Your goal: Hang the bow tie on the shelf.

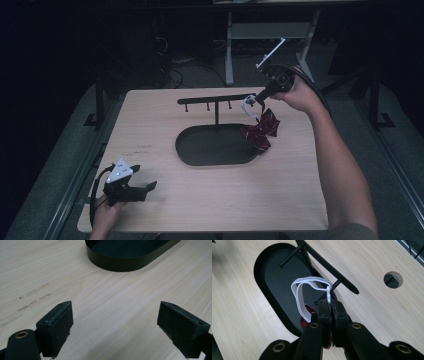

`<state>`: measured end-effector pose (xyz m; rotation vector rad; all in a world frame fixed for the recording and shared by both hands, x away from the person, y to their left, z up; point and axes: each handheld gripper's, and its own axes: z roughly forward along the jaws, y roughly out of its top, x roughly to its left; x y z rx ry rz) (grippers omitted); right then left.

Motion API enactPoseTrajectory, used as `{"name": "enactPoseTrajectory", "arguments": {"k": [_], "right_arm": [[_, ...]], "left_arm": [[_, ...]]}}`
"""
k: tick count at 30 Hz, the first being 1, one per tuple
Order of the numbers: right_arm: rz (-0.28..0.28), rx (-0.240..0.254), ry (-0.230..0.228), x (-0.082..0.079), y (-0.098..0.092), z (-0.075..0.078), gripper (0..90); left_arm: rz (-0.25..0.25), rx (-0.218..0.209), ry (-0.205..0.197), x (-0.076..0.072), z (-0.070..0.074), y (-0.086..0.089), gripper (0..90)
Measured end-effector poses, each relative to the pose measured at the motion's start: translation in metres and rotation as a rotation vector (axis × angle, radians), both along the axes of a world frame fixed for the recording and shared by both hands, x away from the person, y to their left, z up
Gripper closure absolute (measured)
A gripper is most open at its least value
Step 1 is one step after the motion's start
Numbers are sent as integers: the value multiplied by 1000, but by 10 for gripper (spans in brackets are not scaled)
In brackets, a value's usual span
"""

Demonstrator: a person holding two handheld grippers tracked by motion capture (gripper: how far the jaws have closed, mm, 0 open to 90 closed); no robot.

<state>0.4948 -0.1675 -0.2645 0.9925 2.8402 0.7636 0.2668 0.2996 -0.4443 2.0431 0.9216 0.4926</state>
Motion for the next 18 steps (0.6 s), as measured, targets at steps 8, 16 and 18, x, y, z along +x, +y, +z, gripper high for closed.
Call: {"name": "enactPoseTrajectory", "arguments": {"k": [8,16,18], "right_arm": [[-7,10,2,2,-1,-1,869],[-15,13,5,6,-1,-3,868],[-15,15,8,6,-1,-3,868]], "left_arm": [[1,2,-2,0,0,0,131],[-4,4,2,0,0,0,131],[-5,4,3,0,0,0,131]]}}
